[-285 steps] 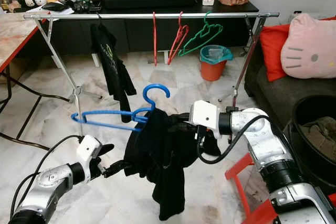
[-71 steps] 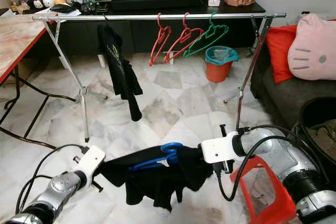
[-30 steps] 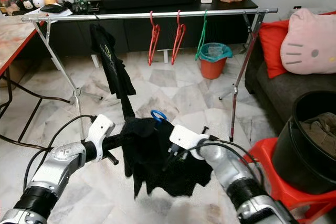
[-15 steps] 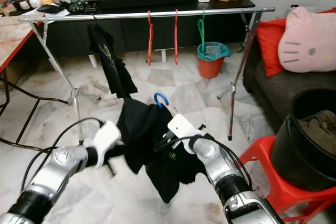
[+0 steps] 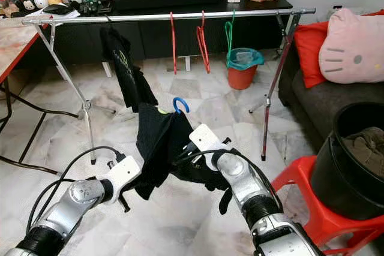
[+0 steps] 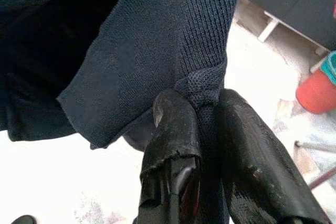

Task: Hang hanger

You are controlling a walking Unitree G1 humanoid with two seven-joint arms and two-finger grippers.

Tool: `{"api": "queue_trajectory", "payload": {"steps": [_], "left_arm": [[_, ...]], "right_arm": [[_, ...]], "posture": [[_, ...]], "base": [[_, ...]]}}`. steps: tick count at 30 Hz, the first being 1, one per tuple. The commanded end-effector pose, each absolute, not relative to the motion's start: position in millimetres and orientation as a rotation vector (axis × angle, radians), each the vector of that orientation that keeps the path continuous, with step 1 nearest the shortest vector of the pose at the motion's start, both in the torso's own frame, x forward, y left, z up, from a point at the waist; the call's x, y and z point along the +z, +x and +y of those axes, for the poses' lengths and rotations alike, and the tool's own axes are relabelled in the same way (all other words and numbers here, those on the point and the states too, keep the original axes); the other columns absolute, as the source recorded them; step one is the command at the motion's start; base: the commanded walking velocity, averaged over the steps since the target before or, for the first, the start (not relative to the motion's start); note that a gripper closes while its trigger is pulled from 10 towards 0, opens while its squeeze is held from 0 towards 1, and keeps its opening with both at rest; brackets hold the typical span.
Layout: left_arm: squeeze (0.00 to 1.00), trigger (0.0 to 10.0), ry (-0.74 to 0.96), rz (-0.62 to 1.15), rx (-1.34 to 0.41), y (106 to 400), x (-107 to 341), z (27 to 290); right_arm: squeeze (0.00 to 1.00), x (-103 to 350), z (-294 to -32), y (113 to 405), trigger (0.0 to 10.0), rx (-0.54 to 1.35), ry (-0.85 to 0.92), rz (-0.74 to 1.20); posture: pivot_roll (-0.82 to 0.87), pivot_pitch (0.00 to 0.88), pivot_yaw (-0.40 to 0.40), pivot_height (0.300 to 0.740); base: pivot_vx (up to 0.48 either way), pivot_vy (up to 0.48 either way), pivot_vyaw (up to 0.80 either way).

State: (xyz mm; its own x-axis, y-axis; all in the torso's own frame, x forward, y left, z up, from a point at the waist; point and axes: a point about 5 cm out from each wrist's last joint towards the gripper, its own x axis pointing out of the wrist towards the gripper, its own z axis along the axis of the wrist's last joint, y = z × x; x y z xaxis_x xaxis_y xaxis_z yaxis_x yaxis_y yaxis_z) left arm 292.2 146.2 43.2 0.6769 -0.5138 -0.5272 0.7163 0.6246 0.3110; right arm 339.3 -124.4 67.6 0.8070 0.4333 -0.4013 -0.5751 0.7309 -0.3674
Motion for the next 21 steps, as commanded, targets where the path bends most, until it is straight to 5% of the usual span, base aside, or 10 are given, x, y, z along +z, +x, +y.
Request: {"api": "queue_trajectory", "payload": {"steps": [1,11,21], "left_arm": [[1.00,10.0,0.547,0.404,-0.678,296.5,43.7,153.9],[1.00,10.0,0.466,0.289,-0.753,295.0,59.7,148.8],[1.00,10.0,0.381,0.154,-0.829,292.7,105.3,169.6]], "right_arm": [[0.00,93.6,-120.3,350.9,0.0,0.582,-0.477,0.187],[0.00,90.0,-127.8,346.0,0.0,0.668,-0.527,0.192],[0.00,91.8,-146.0,328.1,0.0,0.944,-0.583,0.165]], "posture": [[-0.03,0.000,0.040,0.740],[-0.03,0.000,0.038,0.740],[-0.02,0.000,0.031,0.740]], "base": [[0.000,0.000,0.00],[0.000,0.000,0.00],[0.000,0.000,0.00]]}}
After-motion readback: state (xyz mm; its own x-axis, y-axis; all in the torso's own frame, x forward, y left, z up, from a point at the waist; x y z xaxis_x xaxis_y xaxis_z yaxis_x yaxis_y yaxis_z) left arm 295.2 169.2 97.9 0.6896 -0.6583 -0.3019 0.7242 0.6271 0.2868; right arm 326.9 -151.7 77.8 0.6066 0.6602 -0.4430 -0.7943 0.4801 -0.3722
